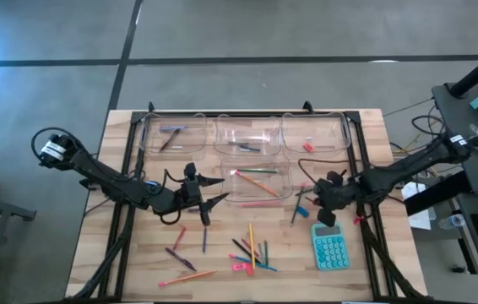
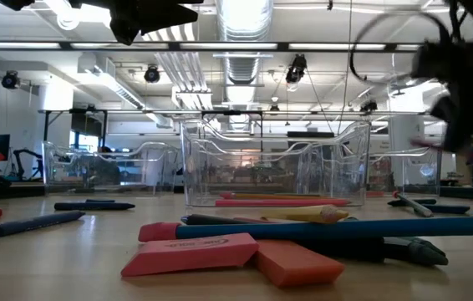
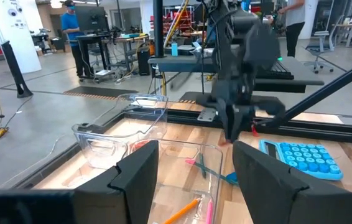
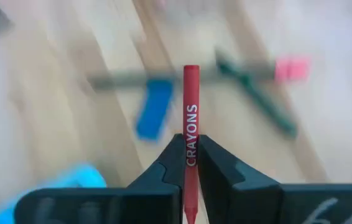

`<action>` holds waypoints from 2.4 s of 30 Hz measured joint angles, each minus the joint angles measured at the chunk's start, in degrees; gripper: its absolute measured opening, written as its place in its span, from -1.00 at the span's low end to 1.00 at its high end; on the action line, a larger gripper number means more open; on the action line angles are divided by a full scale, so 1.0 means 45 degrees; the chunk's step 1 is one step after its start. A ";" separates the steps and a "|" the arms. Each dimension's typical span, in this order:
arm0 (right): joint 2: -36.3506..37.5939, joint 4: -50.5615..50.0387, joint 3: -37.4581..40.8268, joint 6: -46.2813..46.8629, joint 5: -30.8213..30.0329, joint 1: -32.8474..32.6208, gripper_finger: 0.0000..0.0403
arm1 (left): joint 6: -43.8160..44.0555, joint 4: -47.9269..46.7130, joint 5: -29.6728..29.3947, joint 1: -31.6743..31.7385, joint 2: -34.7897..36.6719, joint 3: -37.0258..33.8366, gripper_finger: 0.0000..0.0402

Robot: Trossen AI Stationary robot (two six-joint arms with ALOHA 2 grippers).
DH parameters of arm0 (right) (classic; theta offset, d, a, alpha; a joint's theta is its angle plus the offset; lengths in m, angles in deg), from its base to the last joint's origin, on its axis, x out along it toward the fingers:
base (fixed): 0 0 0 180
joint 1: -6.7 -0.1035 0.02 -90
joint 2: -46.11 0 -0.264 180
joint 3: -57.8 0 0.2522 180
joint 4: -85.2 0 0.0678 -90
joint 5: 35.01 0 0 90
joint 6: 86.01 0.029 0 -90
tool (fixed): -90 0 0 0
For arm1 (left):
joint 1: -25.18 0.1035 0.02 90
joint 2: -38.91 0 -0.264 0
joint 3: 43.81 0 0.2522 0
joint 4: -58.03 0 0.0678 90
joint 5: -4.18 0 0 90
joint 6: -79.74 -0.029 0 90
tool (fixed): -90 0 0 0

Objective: Sort crayons/erasers/pens/pencils in bins
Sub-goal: Put the right red crayon into the top middle transparent bin, then put the left red crayon into the top middle transparent bin

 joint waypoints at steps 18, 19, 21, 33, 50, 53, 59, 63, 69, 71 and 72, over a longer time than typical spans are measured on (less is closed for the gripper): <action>-0.1714 0.8947 -0.1973 -0.9328 0.0326 0.5911 -0.89 | 0.0195 0.0049 0.0267 0.0006 0.0000 0.0029 -0.04; -0.2157 0.8947 -0.2198 -0.9375 0.0927 0.6459 -0.89 | 0.0195 0.0049 0.0277 0.0006 0.0000 0.0029 -0.04; -0.3088 0.8941 -0.2680 -0.9569 0.1904 0.7416 -0.89 | 0.0195 0.0044 0.0277 0.0006 0.0000 0.0029 -0.04; -0.8923 0.6386 -0.7015 -1.1416 0.3510 1.0355 -0.89 | 0.0195 -0.0029 0.0321 0.0006 0.0000 0.0017 -0.04; -1.2496 0.2976 -1.0384 -1.1255 0.3687 1.1113 -0.69 | 0.0194 -0.0039 0.0345 0.0006 0.0000 0.0000 -0.04; -1.2287 0.2414 -1.0522 -1.1247 0.3683 1.1108 -0.58 | 0.0200 -0.0034 0.0345 0.0006 0.0000 0.0000 -0.04; -1.0969 0.1250 -1.0163 -1.0560 0.3683 1.0943 -0.44 | 0.0705 -0.0046 0.0577 0.0006 0.0000 0.0000 -0.04; -0.9268 0.0850 -0.9311 -0.9887 0.3841 1.0220 -0.44 | 0.1532 -0.0452 0.1375 0.0002 0.0000 0.0000 -0.04; -0.5368 0.2014 -0.7182 -0.8924 0.3627 0.7346 -0.50 | 0.3946 -0.4704 0.1987 -0.0003 0.0086 0.0342 -0.04; -0.4068 0.3079 -0.6104 -0.8493 0.3264 0.6092 -0.51 | 0.5242 -0.6731 0.2380 0.0009 0.0212 0.0822 -0.04; -0.3424 0.3571 -0.5513 -0.8257 0.3035 0.5440 -0.51 | 0.5778 -0.7837 0.2582 0.0006 0.0228 0.1102 -0.04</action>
